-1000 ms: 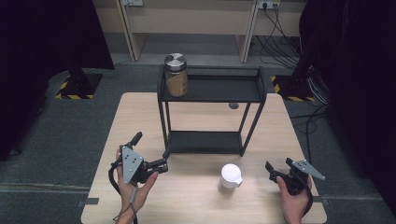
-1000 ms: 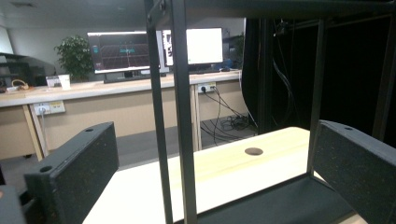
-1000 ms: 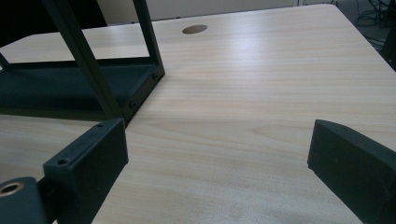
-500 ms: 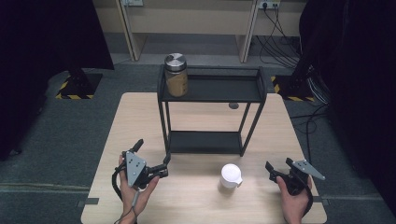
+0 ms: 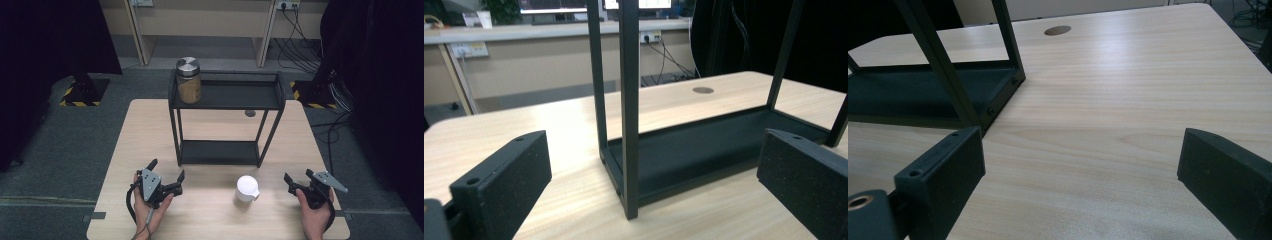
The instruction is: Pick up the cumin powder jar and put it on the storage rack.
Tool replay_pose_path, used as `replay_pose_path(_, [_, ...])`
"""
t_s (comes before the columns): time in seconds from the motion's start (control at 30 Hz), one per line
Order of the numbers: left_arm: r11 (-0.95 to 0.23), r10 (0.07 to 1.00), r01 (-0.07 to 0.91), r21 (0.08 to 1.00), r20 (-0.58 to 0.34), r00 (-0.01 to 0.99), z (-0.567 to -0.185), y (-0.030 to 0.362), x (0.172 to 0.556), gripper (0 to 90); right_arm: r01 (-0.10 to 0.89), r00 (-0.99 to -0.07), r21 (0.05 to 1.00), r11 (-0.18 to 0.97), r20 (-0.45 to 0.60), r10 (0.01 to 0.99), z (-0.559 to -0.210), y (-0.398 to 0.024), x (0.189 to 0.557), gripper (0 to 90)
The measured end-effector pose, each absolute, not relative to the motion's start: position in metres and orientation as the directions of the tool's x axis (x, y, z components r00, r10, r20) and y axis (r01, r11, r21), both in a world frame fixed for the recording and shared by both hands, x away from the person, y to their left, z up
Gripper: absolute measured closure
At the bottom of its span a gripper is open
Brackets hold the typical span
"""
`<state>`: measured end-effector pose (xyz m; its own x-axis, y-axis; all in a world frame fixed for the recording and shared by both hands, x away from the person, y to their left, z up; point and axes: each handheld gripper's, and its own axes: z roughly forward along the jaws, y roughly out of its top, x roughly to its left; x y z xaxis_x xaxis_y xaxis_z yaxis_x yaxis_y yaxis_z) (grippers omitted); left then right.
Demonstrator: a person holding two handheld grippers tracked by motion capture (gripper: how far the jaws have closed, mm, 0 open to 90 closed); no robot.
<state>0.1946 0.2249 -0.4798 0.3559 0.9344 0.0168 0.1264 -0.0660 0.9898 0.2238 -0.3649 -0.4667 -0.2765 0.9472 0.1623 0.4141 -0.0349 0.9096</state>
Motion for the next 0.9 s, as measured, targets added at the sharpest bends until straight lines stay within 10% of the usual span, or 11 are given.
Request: replay_pose_path(0.9, [-0.056, 0.941, 0.226, 0.972, -0.025, 0.339, -0.495, 0.226, 0.201, 0.2, 0.418, -0.279, 0.908, -0.035, 0.165, 0.946, -0.466, -0.366, 0.225, 5.2])
